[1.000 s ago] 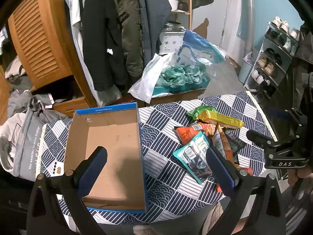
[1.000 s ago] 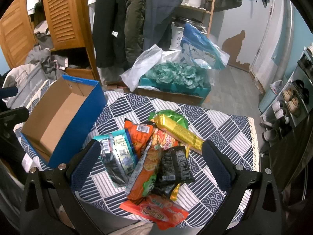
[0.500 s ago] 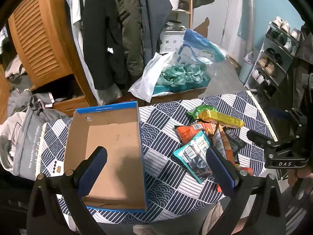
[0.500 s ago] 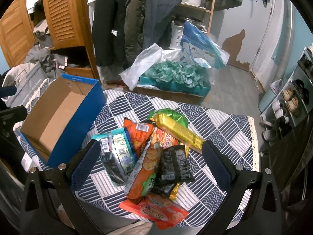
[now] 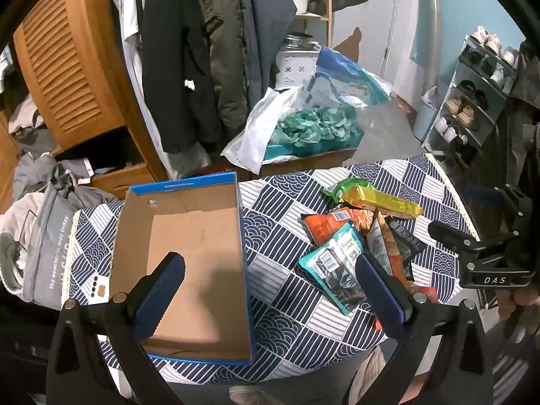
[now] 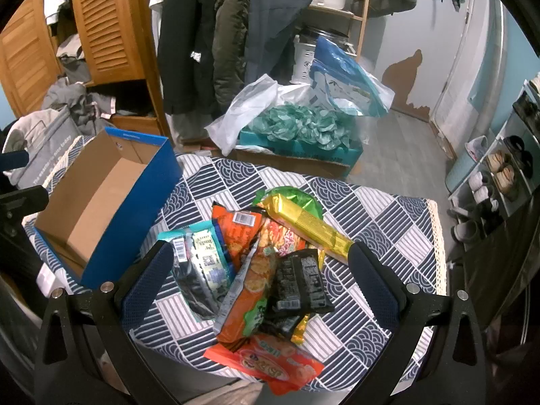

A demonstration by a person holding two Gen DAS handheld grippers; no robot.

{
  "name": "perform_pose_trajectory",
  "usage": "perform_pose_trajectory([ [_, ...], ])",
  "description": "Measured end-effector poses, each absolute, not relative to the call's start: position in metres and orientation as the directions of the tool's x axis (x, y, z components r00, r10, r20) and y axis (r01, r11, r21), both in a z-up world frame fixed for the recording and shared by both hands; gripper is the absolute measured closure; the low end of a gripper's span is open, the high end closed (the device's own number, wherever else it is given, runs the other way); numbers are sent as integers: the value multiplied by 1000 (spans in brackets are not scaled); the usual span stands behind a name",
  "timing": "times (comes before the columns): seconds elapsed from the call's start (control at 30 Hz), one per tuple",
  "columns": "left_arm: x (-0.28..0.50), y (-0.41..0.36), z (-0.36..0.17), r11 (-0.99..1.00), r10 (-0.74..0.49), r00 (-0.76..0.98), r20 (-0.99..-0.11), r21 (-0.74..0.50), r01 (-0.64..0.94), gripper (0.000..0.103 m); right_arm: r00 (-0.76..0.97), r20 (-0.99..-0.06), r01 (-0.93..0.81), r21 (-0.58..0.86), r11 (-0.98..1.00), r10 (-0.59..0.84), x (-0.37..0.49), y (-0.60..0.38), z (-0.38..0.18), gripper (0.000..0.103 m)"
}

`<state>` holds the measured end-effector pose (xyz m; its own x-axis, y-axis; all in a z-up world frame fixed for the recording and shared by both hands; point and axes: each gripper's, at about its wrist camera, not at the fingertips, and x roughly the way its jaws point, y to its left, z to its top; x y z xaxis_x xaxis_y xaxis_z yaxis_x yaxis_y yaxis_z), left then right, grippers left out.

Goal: Organize snacks
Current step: 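Grasp the teal packet with the left gripper while the right grasps the orange chip bag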

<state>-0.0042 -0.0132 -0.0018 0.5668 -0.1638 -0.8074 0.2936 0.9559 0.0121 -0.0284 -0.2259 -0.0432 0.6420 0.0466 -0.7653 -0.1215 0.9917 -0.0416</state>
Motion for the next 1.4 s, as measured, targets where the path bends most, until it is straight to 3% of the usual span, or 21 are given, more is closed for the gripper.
perform_pose_trajectory([
  [0.63, 2, -18, -28, 956, -179, 496, -850, -32, 290, 1, 617, -787, -80, -26, 996, 29, -23, -243, -54, 2],
  [1.1, 19, -56, -74, 957, -81, 437, -896, 53, 286, 1, 505, -863, 36, 42, 998, 18, 1, -273, -92, 2],
  [1.4, 27, -61, -120, 968, -22, 358, -933, 70, 243, 1, 395, -917, 10, 65, 998, 56, 14, -254, -138, 2],
])
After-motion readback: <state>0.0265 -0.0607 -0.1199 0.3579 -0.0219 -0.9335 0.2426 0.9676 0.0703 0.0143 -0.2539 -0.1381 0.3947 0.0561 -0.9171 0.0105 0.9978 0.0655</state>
